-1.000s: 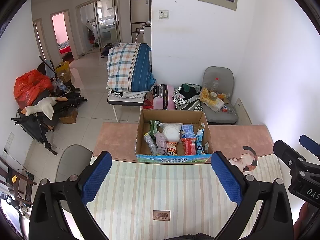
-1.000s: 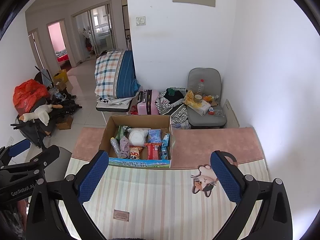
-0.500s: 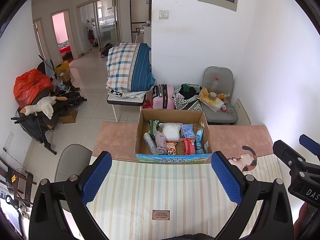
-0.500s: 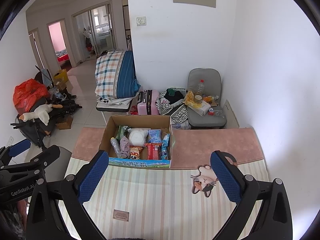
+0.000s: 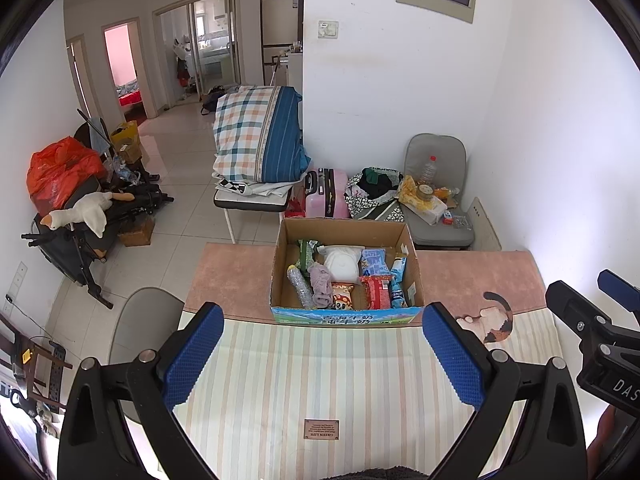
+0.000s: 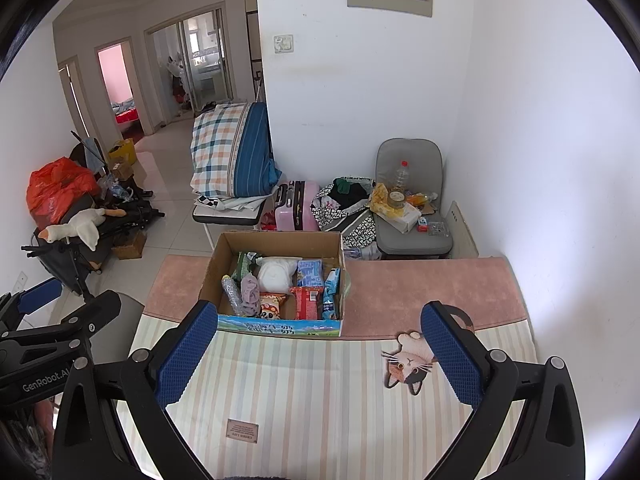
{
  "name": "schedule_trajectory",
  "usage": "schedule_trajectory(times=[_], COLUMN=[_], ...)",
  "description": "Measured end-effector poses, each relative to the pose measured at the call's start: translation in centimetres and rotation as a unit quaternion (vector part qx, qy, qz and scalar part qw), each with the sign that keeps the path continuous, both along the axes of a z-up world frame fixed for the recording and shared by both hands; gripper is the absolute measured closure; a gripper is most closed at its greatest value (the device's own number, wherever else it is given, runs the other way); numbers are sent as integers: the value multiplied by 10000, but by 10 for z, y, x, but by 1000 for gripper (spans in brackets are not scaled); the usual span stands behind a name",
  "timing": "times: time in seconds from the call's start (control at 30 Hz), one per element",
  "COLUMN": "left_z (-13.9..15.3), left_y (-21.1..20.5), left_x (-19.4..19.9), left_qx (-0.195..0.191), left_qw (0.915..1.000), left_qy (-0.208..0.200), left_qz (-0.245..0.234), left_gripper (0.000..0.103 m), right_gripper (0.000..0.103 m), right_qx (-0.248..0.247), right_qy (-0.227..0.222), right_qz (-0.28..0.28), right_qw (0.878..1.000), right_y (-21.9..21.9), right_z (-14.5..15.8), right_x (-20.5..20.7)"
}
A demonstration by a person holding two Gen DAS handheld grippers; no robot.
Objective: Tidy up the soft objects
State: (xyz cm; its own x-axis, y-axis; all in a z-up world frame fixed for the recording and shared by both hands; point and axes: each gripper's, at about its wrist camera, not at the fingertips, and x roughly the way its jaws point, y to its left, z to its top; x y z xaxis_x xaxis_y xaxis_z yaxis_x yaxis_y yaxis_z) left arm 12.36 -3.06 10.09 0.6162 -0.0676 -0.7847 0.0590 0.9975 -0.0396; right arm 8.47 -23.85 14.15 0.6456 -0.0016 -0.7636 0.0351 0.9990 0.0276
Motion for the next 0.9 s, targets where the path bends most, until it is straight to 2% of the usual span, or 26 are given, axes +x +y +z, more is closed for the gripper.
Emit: schedule_trajectory(times=[0.9], left_z=[1], left_y=[-6], left_x=[-2], left_qx=[-57], left_qw=[10000], left_qy=[7], left_qz=[22], left_gripper=[1], right_gripper=[0], right_qx=[-21], right_qy=[6], right_qz=[74], right_qw=[10000], right_y=[3], right_z=[4], right_x=[3])
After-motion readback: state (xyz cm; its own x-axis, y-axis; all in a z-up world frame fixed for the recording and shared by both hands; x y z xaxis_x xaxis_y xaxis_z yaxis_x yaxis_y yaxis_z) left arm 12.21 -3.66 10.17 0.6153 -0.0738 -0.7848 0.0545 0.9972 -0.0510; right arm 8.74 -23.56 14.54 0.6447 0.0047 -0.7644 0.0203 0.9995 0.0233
